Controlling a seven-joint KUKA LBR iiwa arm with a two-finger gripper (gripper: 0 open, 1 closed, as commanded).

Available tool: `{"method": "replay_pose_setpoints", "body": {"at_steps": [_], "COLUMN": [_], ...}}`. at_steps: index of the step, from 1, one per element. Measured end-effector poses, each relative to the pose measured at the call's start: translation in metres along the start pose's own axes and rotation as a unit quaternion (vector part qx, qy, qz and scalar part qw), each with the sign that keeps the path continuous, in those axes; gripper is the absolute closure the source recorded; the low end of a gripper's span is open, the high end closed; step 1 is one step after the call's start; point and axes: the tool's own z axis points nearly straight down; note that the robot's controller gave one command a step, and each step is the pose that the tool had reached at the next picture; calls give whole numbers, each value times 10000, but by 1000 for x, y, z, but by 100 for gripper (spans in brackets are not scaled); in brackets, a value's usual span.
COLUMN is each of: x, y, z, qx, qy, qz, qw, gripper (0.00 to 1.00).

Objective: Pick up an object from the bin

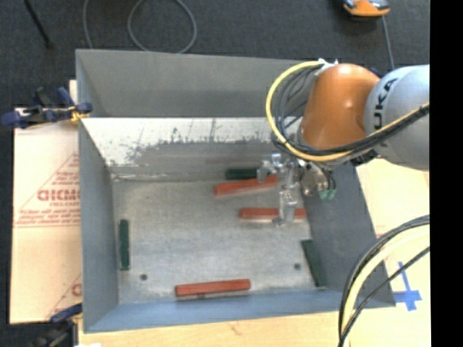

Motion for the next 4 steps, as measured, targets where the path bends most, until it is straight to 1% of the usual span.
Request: {"method": "replay_pose_setpoints", "body": {"at_steps": [1,2,3,4], "x": [-15,-18,-35,-34], "y": [-28,-28,-78,-76], "z": [63,56,-2,0], "qx": [8,11,43,10], "qy": [-18,-71,-38,-18], "qz": [34,45,-1560,-1550], "qw": [10000,10000,9877,9879], "gripper": [0,100,100,0]}}
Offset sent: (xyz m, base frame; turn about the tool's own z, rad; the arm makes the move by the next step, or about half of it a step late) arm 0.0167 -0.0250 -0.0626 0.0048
